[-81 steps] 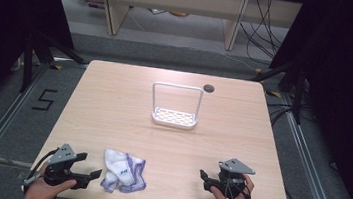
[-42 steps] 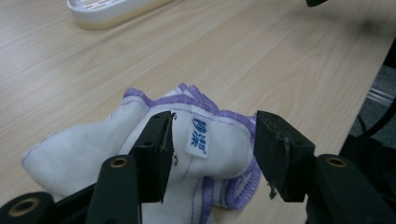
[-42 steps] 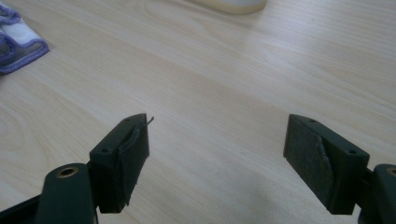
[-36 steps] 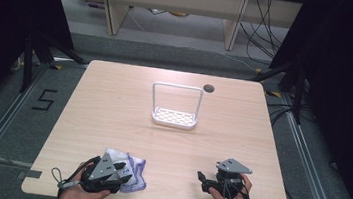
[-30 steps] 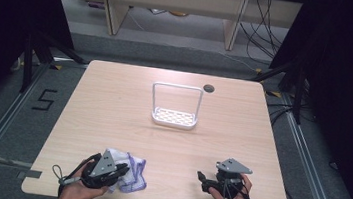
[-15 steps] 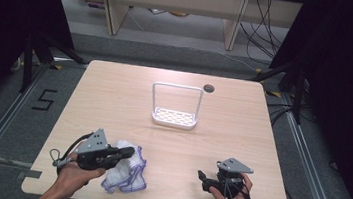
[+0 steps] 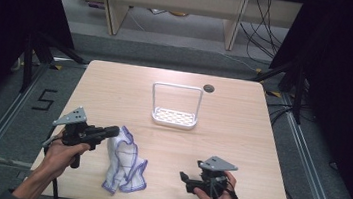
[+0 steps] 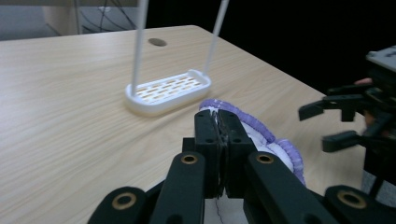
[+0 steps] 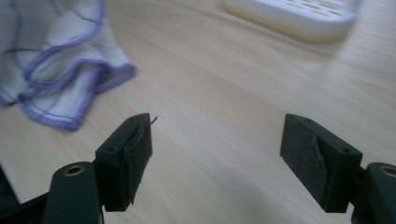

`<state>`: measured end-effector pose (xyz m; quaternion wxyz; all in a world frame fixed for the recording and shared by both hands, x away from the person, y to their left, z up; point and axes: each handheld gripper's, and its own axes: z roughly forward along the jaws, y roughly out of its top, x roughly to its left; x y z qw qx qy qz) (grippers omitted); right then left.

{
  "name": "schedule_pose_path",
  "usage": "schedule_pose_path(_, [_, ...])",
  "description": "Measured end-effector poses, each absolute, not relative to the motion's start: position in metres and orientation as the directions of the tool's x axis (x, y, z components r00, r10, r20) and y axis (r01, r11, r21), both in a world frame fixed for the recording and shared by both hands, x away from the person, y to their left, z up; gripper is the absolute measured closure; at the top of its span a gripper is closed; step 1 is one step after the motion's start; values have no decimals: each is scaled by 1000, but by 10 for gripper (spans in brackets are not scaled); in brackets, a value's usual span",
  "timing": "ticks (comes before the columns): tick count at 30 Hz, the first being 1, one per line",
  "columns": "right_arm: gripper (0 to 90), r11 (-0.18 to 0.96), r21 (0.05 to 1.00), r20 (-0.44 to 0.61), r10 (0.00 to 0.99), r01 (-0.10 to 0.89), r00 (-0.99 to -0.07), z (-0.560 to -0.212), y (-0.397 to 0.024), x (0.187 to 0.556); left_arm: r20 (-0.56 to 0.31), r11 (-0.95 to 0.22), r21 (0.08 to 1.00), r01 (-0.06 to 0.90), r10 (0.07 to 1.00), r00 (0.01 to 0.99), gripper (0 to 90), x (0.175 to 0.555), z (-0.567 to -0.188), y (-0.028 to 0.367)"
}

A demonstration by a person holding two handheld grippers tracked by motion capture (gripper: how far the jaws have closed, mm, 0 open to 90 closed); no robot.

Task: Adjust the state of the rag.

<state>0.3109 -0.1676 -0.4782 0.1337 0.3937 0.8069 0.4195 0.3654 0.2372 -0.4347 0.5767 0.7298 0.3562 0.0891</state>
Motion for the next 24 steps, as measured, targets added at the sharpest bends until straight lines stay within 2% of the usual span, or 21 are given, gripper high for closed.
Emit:
schedule_pose_path(2, [270, 363, 786, 109, 716, 501, -690, -474, -150, 309, -285, -65, 906, 418, 638, 716, 870, 369, -439, 247])
schedule_pose_path(3, [277, 376, 788, 110, 693, 487, -712, -473, -141, 308, 227, -372, 928, 36, 637, 736, 870, 397, -431, 272])
schedule_pose_path(4, [285, 381, 792, 115, 674, 478, -729, -472, -135, 307, -283, -55, 908, 415, 650, 705, 870, 372, -441, 254])
schedule_pose_path(5, [296, 394, 797, 104, 657, 458, -747, -470, -124, 306, -320, -34, 895, 445, 646, 693, 870, 371, -442, 256])
schedule_pose_path(10, [338, 441, 808, 79, 577, 391, -813, -468, -83, 304, -333, -18, 892, 452, 651, 683, 870, 372, -444, 264])
schedule_pose_path(13, [356, 458, 792, 106, 549, 404, -829, -472, -63, 303, -332, -18, 891, 453, 654, 680, 869, 373, -445, 266])
schedule_pose_path(18, [377, 496, 785, 86, 508, 372, -857, -478, -39, 304, -338, -17, 889, 458, 650, 681, 869, 374, -448, 270])
schedule_pose_path(24, [421, 514, 762, 108, 500, 395, -859, -485, -18, 308, -340, -18, 886, 464, 655, 674, 869, 374, -449, 271])
